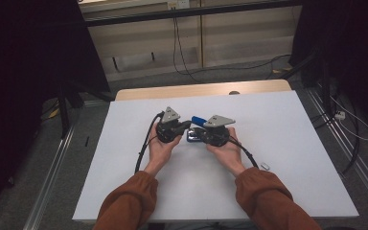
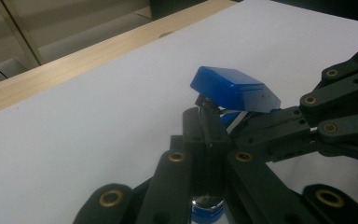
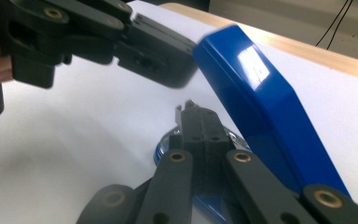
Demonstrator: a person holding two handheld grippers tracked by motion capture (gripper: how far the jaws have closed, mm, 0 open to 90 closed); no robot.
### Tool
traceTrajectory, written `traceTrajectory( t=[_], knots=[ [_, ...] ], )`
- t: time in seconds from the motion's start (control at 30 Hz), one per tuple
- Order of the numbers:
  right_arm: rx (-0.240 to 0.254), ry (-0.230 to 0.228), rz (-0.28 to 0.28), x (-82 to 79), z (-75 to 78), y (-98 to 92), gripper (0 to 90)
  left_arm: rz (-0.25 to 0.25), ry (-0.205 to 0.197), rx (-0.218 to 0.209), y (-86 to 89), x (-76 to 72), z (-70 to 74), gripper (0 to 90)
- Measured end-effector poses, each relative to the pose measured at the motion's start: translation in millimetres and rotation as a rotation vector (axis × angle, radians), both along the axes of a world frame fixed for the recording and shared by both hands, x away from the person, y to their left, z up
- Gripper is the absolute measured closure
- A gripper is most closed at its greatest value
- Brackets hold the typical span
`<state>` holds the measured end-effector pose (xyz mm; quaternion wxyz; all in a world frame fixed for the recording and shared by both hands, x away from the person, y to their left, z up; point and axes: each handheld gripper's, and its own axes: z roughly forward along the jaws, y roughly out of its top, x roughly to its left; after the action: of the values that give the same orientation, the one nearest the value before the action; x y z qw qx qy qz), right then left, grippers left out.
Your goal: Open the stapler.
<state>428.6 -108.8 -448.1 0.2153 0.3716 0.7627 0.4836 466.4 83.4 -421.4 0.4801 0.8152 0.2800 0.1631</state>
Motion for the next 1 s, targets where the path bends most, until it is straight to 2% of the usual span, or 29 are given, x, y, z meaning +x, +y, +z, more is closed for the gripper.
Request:
traceTrajectory(
  t=[0.13,0.27,0.43,0.6,0.63,0.8,1.0],
  knots=[
    [-0.010,-0.001,-0.015,1.2,-2.0,4.0,90.0,-0.002,-0.004,0.000,-0.3,-0.2,0.8,90.0],
    [0.005,-0.005,-0.045,3.0,-5.3,4.6,90.0,-0.001,-0.011,0.002,-1.0,0.2,1.0,90.0],
    [0.000,-0.042,-0.076,2.5,-5.1,7.0,90.0,-0.002,-0.009,0.001,-0.2,1.8,-0.1,90.0],
    [-0.016,-0.044,-0.068,2.8,-6.1,7.9,90.0,0.001,-0.010,-0.002,1.8,3.2,-0.2,90.0],
    [-0.031,-0.041,-0.066,2.9,-7.1,7.9,90.0,0.013,-0.003,-0.006,4.4,5.1,-1.3,90.0],
    [-0.032,-0.036,-0.070,3.2,-8.5,7.6,90.0,0.021,0.023,0.011,6.7,8.6,-7.8,90.0],
    [-0.033,-0.040,-0.070,3.0,-7.7,7.4,90.0,-0.007,0.027,0.026,1.2,8.2,-11.0,90.0]
  ],
)
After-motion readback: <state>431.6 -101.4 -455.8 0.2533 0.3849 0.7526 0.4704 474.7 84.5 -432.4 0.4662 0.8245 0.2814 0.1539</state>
